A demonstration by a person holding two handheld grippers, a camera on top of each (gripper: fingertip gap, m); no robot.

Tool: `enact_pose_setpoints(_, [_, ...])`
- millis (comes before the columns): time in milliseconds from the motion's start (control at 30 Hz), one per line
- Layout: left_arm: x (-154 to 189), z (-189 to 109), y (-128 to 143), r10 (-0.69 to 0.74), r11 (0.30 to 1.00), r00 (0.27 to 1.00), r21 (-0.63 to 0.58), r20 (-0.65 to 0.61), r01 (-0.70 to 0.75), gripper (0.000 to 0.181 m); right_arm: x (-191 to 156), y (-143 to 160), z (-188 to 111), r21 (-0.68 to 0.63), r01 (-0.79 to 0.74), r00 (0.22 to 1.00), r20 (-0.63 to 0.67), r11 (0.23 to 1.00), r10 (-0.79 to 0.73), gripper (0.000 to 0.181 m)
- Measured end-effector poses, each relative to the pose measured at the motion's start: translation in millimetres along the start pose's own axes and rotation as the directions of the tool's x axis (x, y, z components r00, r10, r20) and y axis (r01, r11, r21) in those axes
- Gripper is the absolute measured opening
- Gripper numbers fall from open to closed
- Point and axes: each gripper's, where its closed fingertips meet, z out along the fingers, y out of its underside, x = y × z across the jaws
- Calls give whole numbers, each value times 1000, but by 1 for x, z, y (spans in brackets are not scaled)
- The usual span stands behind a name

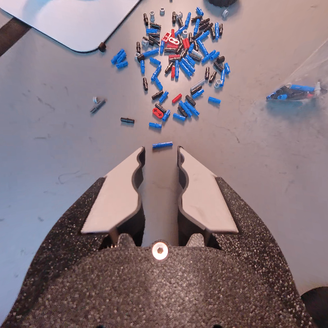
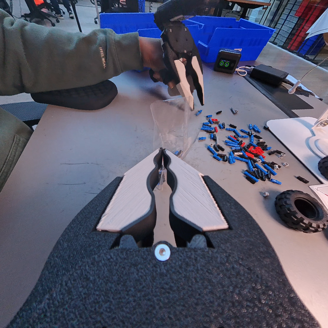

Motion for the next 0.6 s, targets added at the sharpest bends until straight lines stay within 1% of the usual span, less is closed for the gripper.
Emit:
enact_pose_setpoints(133, [6,11,3,45,997,999,-56,-6,-45,38,1,0,-2,1,2,1000,-8,1000,-2,0])
enact_pose_setpoints(233, [5,14,0,45,998,999,-54,14,-44,24,1,0,-3,2,2,1000,-9,1000,-2,0])
enact_pose_setpoints(433, [5,13,-2,71,996,997,-57,35,-69,23,0,0,-3,0,5,1000,-7,1000,-5,0])
enact_pose_setpoints(467, [7,12,-7,68,997,997,-32,29,-67,23,1,0,-3,0,5,1000,-8,1000,-5,0])
enact_pose_setpoints(500, [13,7,-18,56,998,998,19,7,-56,23,1,0,-3,-1,6,1000,-9,1000,-6,0])
enact_pose_setpoints(567, [38,-11,-55,68,983,995,176,-70,-55,23,1,0,-2,0,6,1000,-8,1000,-6,0])
enact_pose_setpoints(600, [57,-23,-77,105,962,987,264,-118,-71,23,1,0,-2,0,3,1000,-7,1000,-3,0])
